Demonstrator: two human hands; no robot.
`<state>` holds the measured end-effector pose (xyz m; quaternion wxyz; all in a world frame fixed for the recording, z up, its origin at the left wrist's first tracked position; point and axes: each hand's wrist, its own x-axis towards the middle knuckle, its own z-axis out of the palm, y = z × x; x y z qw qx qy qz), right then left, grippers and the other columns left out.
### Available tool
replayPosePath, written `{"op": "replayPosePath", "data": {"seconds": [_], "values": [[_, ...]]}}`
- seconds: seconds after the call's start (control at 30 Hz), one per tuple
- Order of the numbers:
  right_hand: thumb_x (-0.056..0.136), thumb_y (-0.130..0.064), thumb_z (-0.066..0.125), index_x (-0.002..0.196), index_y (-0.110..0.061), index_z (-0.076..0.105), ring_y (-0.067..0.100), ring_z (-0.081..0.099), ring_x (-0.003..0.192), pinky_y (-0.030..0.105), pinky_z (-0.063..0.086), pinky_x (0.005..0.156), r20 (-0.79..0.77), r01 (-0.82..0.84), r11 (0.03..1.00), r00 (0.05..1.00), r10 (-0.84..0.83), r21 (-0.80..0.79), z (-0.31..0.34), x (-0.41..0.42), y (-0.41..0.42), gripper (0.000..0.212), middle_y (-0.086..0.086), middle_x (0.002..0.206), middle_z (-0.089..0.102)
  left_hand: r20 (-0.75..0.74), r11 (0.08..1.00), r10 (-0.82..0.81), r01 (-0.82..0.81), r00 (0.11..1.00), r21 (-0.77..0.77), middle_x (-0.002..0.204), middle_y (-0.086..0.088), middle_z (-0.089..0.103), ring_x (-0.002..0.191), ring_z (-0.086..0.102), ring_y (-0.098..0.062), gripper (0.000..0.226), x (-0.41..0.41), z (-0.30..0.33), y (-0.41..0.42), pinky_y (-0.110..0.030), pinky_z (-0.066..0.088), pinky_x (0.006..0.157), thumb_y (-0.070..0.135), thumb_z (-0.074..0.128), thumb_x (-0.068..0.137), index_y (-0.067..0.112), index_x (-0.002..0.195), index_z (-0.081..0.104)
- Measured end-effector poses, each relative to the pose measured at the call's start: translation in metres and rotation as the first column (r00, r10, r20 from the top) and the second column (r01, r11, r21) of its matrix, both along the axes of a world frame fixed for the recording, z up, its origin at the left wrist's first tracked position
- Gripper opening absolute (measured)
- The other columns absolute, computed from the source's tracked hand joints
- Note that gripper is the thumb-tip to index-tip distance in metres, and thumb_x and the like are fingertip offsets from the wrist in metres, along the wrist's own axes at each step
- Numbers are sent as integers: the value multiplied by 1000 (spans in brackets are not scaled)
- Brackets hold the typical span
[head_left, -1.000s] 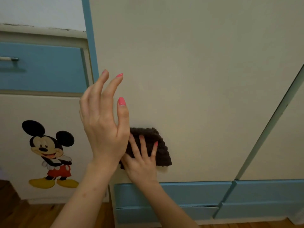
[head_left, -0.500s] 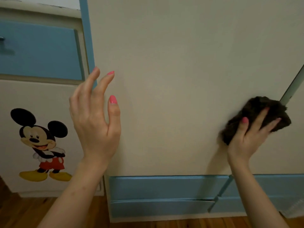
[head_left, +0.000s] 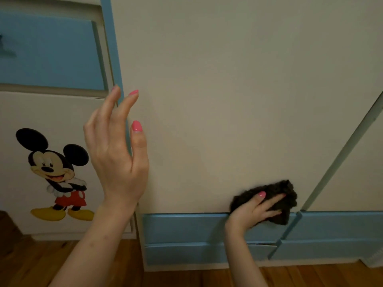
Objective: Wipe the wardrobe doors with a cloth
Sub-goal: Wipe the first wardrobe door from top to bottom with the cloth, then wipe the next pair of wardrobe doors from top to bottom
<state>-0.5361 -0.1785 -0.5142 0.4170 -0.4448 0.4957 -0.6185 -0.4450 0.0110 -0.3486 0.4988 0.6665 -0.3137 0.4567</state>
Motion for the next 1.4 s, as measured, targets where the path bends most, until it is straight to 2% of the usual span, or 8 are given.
{"op": "replayPosePath", "data": {"seconds": [0.1,0.2,0.3,0.4,0.6,0.87,1.0,1.4], "values": [[91,-58,28,147,-29,3,39,4,145,46,16,117,-2,-103,995,995,103,16,4,42,59,68,21,156,-12,13,1000,-5,5,1000,-9,137,-12,48,120,43,-24,38,-1,4,-1,-14,21,103,18,35,95,10,129,51],[96,-59,21,150,-34,8,41,-2,144,55,12,115,-371,-248,932,918,140,-263,-15,76,125,60,17,157,-14,31,1000,-11,11,999,-8,138,-9,47,121,43,-23,37,-1,9,0,-17,22,103,18,35,95,12,129,50],[88,-47,43,149,-37,13,41,3,143,58,2,110,-758,-522,674,647,-88,-523,-51,89,154,69,20,154,9,42,1000,-13,13,999,5,138,-9,47,122,43,-23,38,1,12,5,-16,21,104,19,35,95,12,129,50],[78,-35,49,139,-41,33,30,32,130,61,8,107,-813,-762,326,426,-398,-559,-60,80,130,64,7,149,20,14,1000,-12,12,1000,10,138,-10,47,124,42,-23,39,3,10,9,-16,21,104,22,33,96,12,130,50],[83,-20,37,141,-31,27,22,5,144,49,-5,116,-638,-896,-142,403,-656,-421,-19,46,61,60,4,156,12,-47,999,-32,32,998,12,140,-9,47,125,42,-22,39,-1,3,9,-26,26,104,23,34,96,14,131,48],[95,-27,43,137,-33,44,27,23,144,58,16,113,-491,-575,-41,731,-473,-817,161,45,40,42,9,151,32,15,996,-80,80,997,-26,141,-7,45,126,39,-19,38,-8,60,0,-28,27,107,20,36,95,18,131,48],[95,-8,47,135,-24,50,35,31,139,62,18,111,-354,-382,14,840,-411,-924,297,46,30,44,18,147,36,76,991,-123,126,990,-39,140,1,42,128,35,-11,38,-16,131,-8,-28,26,109,20,36,94,20,131,48],[97,1,47,136,-20,50,45,31,136,62,24,110,91,21,-124,805,-586,-992,774,-5,-3,44,28,142,38,318,964,-166,221,933,-145,136,-2,51,123,45,-22,38,-55,552,-31,-29,30,105,21,37,93,21,127,55]]}}
